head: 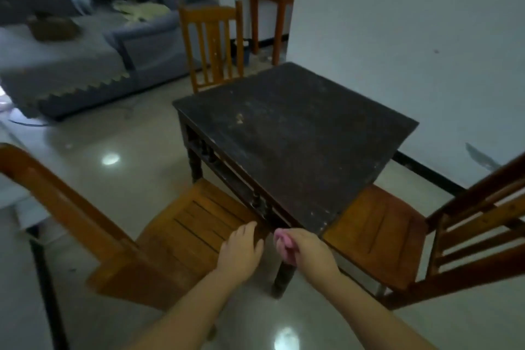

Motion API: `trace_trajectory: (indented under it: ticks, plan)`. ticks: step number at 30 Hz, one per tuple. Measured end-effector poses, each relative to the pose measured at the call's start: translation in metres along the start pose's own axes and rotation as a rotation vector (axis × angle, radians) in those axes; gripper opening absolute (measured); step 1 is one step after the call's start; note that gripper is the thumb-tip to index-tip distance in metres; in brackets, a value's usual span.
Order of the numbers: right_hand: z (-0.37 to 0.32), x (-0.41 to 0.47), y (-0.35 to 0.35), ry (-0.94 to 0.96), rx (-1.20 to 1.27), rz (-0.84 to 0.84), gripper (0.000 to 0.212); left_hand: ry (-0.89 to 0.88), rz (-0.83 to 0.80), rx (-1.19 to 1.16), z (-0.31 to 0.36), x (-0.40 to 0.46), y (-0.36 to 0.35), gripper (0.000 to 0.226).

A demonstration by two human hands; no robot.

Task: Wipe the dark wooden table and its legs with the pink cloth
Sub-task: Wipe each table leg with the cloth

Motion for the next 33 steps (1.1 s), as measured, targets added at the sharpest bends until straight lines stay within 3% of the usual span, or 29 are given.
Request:
trace_trajectory:
  ticks: [3,8,15,22,26,31,33]
  plan:
    - [-0.058,0.001,0.043,0.137,-0.09,0.086,0.032,-0.014,0.102,0.086,0.015,0.013,0.068,0.048]
    - [-0.15,0.004,0.084,0.255,-0.176,0.136,0.036,-0.048,0.123,0.252,0.027,0.019,0.176,0.046]
    - [-0.259,0.04,0.083,0.212,-0.213,0.225,0.048,-0.212,0.065,0.445,-0.035,0.043,0.284,0.04]
    - [-0.356,0.09,0.04,0.125,-0.204,0.158,0.055,-0.238,-0.042,0.595,-0.138,0.06,0.356,0.045]
    - [-0.379,0.119,0.028,0.075,-0.187,0.12,0.047,-0.216,-0.076,0.561,-0.17,0.083,0.372,0.047]
    - [-0.382,0.217,-0.021,0.02,-0.15,-0.075,0.024,-0.208,-0.037,0.567,-0.207,0.112,0.392,0.05]
    - [-0.393,0.25,-0.037,0.022,-0.134,-0.085,0.028,-0.153,-0.038,0.526,-0.231,0.122,0.403,0.051]
Point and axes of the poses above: each hand's wrist, its own x-axis towards the middle knuckle, its own y-axis out of the back of the hand, z = x × y, the point moved 8 cm from there along x, towards the middle knuckle, and after that the axes turned 12 degrees about -y, right-handed, at the moved point
